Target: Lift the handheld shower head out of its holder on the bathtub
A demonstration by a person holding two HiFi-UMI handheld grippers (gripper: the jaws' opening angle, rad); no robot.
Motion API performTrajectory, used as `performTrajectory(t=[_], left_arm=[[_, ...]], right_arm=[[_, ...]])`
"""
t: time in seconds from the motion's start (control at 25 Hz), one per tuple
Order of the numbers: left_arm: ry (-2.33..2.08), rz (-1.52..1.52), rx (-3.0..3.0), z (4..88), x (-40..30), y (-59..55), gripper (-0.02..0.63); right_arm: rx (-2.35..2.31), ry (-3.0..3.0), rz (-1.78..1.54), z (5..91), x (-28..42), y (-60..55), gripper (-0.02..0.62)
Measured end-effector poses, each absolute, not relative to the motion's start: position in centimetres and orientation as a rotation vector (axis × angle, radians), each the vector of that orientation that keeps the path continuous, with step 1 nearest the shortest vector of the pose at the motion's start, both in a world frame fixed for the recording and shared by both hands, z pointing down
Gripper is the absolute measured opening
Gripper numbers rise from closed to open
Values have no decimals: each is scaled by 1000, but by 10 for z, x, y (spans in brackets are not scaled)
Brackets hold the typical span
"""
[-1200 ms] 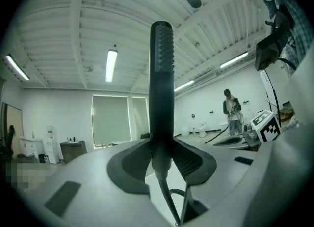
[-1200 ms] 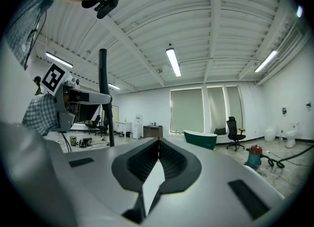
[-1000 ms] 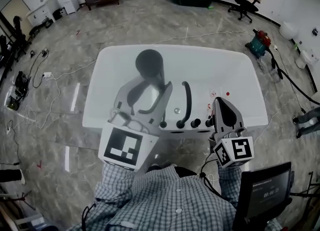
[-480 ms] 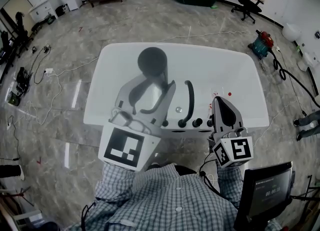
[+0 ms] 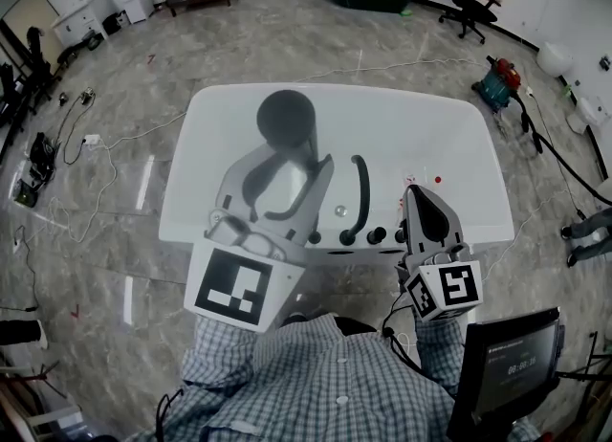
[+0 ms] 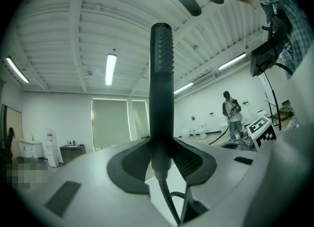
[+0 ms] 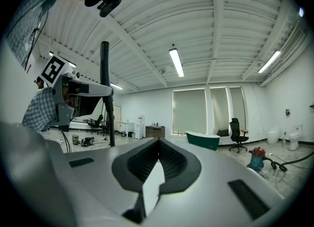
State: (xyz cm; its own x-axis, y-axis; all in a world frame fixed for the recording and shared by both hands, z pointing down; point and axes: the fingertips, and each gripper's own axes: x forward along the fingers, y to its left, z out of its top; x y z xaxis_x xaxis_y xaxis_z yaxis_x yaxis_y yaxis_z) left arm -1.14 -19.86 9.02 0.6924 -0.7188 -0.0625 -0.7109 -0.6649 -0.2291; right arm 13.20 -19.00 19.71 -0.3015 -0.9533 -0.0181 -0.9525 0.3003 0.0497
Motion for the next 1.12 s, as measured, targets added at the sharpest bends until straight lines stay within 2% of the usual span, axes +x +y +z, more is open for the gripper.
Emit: performTrajectory(t=[1.12], left_arm=[[1142, -29, -2677, 88, -17, -186, 127]], right_arm=[[1850, -2545, -44, 197, 127, -180, 15]])
